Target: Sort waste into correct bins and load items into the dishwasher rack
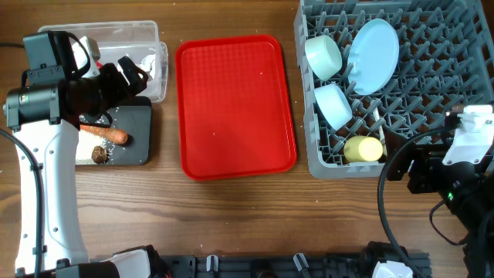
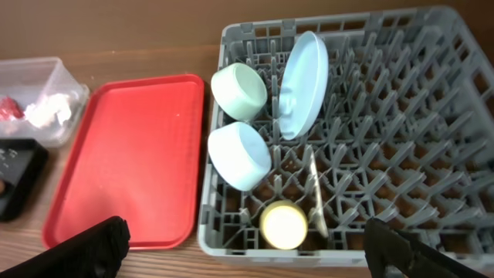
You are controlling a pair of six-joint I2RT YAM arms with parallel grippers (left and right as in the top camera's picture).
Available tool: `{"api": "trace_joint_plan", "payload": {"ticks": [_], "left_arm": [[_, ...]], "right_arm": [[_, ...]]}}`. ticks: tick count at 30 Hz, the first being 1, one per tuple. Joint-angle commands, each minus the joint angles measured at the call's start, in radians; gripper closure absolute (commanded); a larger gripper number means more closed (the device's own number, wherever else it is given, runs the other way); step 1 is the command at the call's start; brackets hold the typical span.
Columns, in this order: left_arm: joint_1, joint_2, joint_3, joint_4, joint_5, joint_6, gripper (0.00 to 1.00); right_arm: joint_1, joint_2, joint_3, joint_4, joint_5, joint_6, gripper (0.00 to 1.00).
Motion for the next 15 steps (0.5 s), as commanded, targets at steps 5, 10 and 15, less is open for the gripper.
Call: {"api": "trace_joint_plan", "payload": {"ticks": [5, 10, 15], "left_arm": [[0.005, 0.005, 0.008, 0.003, -0.005, -0.009, 0.00], [0.005, 0.005, 0.008, 0.003, -0.005, -0.009, 0.00], [0.005, 0.005, 0.008, 0.003, -0.005, -0.008, 0.00]], "right_arm": [[-0.003, -0.001, -0.070, 0.168, -0.034, -0.088, 0.00], [0.015, -0.150, -0.478, 0.547, -0.092, -0.062, 0.00], [0.138, -0.545, -1.108, 1.062, -0.031, 0.059, 0.00]]}}
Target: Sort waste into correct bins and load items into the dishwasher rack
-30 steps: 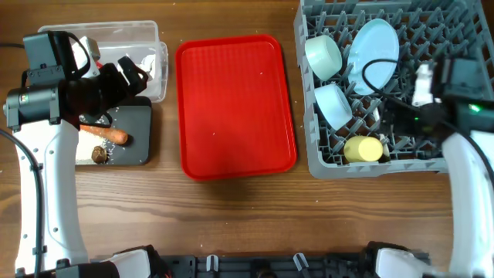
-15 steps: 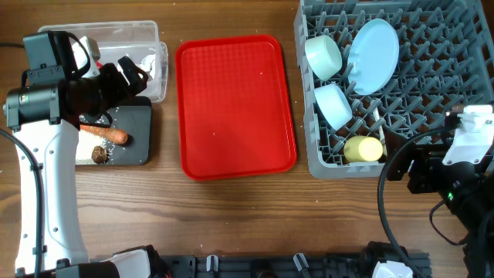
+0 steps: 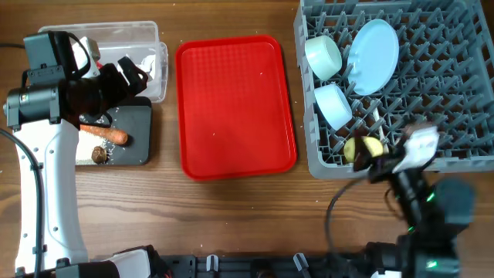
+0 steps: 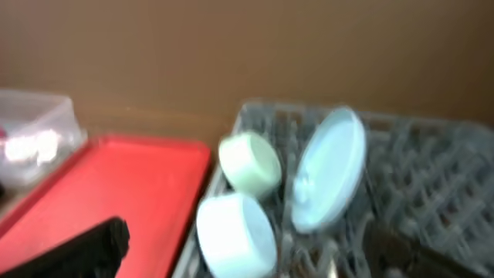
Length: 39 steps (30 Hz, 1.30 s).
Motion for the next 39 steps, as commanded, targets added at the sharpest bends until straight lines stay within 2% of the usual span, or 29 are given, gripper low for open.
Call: {"api": "trace_joint_plan", "payload": {"ticks": [1, 5, 9, 35, 39], "left_arm": [[0.005, 0.003, 0.008, 0.001, -0.002, -0.008, 0.00], [0.005, 0.003, 0.008, 0.000, -0.002, -0.008, 0.00], [0.005, 0.003, 0.008, 0.001, -0.002, -0.008, 0.00], [0.005, 0.003, 0.008, 0.000, -0.003, -0.008, 0.00], [-0.016, -0.062, 0.008, -0.003, -0.039, 0.006, 0.00]], "right_arm": [[0.079, -0.153, -0.218, 0.129, 0.061, 0.053, 0.00], [0.163, -0.293, -0.370, 0.233, 0.206, 0.054, 0.00], [0.168, -0.360, -0.462, 0.247, 0.221, 0.053, 0.00], [0.169, -0.377, -0.465, 0.257, 0.221, 0.045, 0.01], [0.169, -0.376, -0.465, 0.257, 0.220, 0.045, 0.00]]}}
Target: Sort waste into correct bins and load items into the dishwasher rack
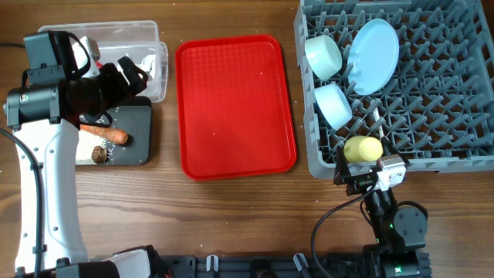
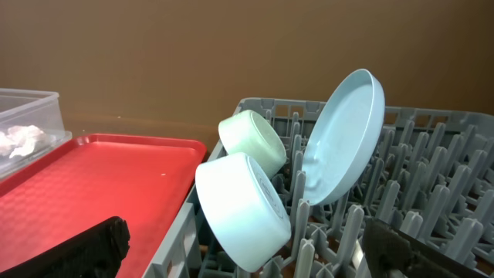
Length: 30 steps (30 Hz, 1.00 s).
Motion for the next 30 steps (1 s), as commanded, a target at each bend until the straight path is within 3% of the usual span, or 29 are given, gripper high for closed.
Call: {"api": "trace_joint_plan", "payload": {"ticks": [1, 5, 7, 8, 15, 18, 24, 30], "left_arm": [[-0.028, -0.088, 0.006, 0.002, -0.055, 0.006, 0.00], [-0.121, -0.287, -0.199, 0.285, -0.137, 0.007, 0.00], [-0.138, -0.407, -0.402, 0.519, -0.120, 0.005, 0.00], [-0.143, -0.577, -0.681, 0.800, -0.102, -0.006, 0.00], [-0.143, -1.003, -1.219, 1.226, -0.154, -0.005, 0.00], [-0.143, -1.177, -1.361, 1.264, -0.179, -0.005, 0.00], [-0.174, -1.329, -1.452, 1.260, -0.254, -0.005, 0.00], [-0.187, -1.408, -1.460, 1.126, -0.271, -0.002, 0.00]], "right_arm": [[0.006, -0.015, -0.001, 0.006, 0.014, 0.003, 0.00], [0.006, -0.015, -0.001, 0.006, 0.014, 0.003, 0.00], [0.006, -0.014, -0.001, 0.006, 0.014, 0.003, 0.00], [0.006, -0.014, -0.001, 0.006, 0.014, 0.003, 0.00], [0.006, -0.014, -0.001, 0.005, 0.014, 0.004, 0.00], [0.006, -0.014, -0.001, 0.006, 0.014, 0.003, 0.00], [0.006, -0.014, -0.001, 0.006, 0.014, 0.003, 0.00], [0.006, -0.014, -0.001, 0.006, 0.014, 0.003, 0.00]]}}
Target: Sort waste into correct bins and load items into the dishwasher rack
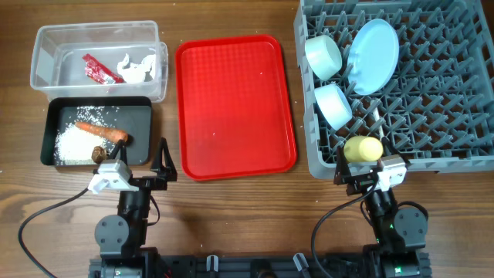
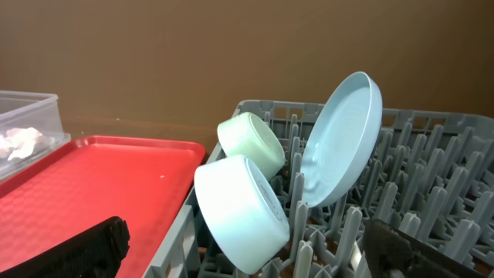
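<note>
The grey dishwasher rack (image 1: 448,93) holds a green cup (image 1: 323,55), a light blue bowl (image 1: 333,105), a blue plate (image 1: 373,45) on edge and a yellow cup (image 1: 363,148). A clear bin (image 1: 46,46) contains a red wrapper (image 1: 98,69) and crumpled white paper (image 1: 137,67). In the black bin (image 1: 143,116) lie a carrot (image 1: 102,131), white grains and a brown lump. My right gripper (image 2: 245,230) is open and empty, low in front of the rack. My left gripper (image 1: 160,164) sits at the front edge, below the black bin.
An empty red tray (image 1: 235,104) lies between the bins and the rack. Both arm bases stand at the table's front edge. Bare wood runs along the front between them.
My left arm was over the clear and black bins; now it is folded back at the table's front edge, and both bins show in full. The right arm has not moved.
My left arm stayed over the bins while my right arm was beside the rack's right end. The right arm then stood in front of the rack and ended low at the front edge. Now the left arm is also back at the front edge.
</note>
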You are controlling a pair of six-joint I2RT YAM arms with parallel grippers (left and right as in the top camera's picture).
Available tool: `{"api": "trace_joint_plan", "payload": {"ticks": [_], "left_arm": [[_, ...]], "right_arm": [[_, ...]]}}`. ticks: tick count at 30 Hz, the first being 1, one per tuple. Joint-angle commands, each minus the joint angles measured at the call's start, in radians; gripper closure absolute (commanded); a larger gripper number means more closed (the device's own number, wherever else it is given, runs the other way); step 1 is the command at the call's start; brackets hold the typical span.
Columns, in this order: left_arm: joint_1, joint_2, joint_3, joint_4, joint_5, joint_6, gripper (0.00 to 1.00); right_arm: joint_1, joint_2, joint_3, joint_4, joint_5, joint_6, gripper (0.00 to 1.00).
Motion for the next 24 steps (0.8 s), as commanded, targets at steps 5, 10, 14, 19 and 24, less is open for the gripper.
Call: {"api": "trace_joint_plan", "payload": {"ticks": [5, 10, 14, 19, 24], "left_arm": [[-0.005, -0.065, -0.009, -0.218, -0.016, 0.003, 0.00], [-0.005, -0.065, -0.009, -0.216, -0.017, 0.002, 0.00], [-0.005, -0.065, -0.009, -0.216, -0.017, 0.002, 0.00], [-0.005, -0.065, -0.009, -0.216, -0.017, 0.002, 0.00], [-0.005, -0.065, -0.009, -0.216, -0.016, 0.002, 0.00]], "right_arm": [[0.006, -0.009, -0.001, 0.005, 0.010, 0.003, 0.00], [0.006, -0.009, -0.001, 0.005, 0.010, 0.003, 0.00], [0.006, -0.009, -0.001, 0.005, 0.010, 0.003, 0.00], [0.006, -0.009, -0.001, 0.005, 0.010, 0.003, 0.00], [0.006, -0.009, -0.001, 0.005, 0.010, 0.003, 0.00]]}}
